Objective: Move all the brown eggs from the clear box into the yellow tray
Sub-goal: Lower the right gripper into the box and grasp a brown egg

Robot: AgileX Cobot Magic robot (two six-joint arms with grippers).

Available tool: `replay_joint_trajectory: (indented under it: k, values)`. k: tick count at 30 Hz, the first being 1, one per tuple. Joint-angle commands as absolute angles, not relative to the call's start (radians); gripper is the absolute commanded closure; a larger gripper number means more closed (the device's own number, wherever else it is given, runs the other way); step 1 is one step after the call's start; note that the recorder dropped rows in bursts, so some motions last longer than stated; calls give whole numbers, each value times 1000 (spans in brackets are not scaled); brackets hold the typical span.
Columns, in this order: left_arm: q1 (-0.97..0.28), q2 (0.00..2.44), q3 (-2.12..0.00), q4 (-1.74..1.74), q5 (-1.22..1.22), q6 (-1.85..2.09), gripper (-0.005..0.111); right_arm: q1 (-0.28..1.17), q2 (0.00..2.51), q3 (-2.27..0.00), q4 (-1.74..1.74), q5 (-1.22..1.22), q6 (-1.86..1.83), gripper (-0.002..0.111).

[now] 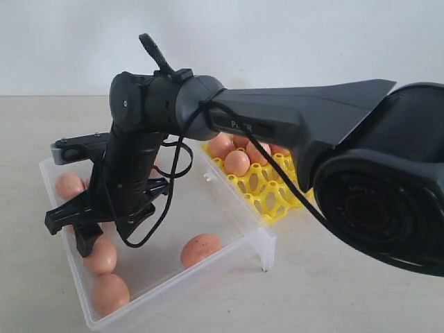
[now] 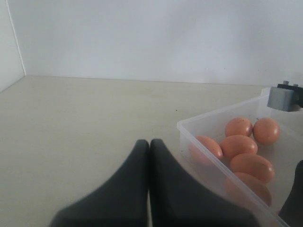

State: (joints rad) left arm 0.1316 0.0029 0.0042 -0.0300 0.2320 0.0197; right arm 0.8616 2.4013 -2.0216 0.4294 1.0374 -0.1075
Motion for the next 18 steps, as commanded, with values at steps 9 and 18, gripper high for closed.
replay_joint_trajectory:
  k: [9, 18]
  values:
    - [128, 0, 0, -35, 232, 20, 111, 858, 2442, -2025, 436, 1030, -108, 49]
    - [128, 0, 0, -35, 232, 20, 111, 858, 2444, -2025, 431, 1030, -107, 108]
